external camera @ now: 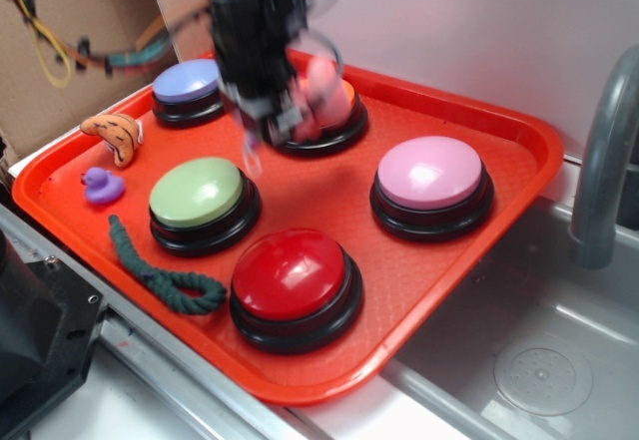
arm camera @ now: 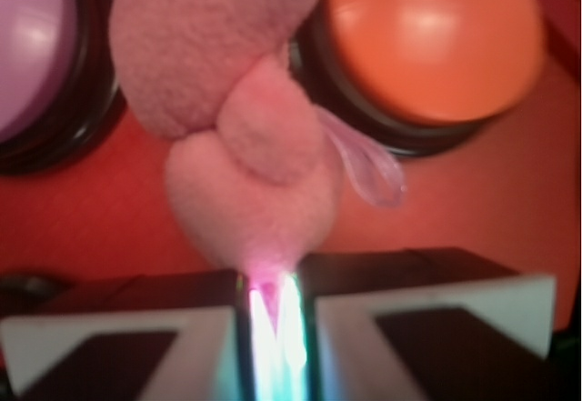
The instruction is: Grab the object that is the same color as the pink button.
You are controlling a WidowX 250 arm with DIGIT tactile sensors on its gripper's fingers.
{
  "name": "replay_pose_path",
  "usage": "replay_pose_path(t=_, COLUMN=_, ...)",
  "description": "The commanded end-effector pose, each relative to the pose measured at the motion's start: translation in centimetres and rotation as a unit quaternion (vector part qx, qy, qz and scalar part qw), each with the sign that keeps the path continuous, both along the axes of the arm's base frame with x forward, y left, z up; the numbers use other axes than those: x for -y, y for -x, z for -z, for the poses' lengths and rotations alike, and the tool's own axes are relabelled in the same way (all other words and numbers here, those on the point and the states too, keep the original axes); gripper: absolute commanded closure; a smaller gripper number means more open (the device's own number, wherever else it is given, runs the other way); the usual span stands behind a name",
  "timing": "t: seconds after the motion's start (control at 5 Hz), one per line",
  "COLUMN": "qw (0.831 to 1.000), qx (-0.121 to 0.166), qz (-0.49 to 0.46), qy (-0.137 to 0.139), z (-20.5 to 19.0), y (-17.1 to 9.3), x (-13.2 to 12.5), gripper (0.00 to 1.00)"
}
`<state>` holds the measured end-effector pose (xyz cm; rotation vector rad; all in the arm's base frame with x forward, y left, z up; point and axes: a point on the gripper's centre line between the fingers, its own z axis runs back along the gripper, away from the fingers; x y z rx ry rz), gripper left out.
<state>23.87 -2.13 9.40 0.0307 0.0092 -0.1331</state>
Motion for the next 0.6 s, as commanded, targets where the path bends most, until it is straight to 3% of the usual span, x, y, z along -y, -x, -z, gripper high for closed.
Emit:
replay_pose_path(t=0.0, qw=0.999, qx=0.032, qz=-0.039, qy=-0.010, z=-9.6, y=1.8, x=-4.3, gripper=1.00)
replay_pose_path(t=0.2, qw=0.994, qx=0.032, qz=-0.102, qy=-0.005, z=-10.8, y=3.6, x=-6.1, gripper=1.00)
replay_pose_path(t=0.4, qw=0.992, qx=-0.047, qz=-0.116, qy=-0.024, z=-10.2, y=3.3, x=-6.9, gripper=0.25)
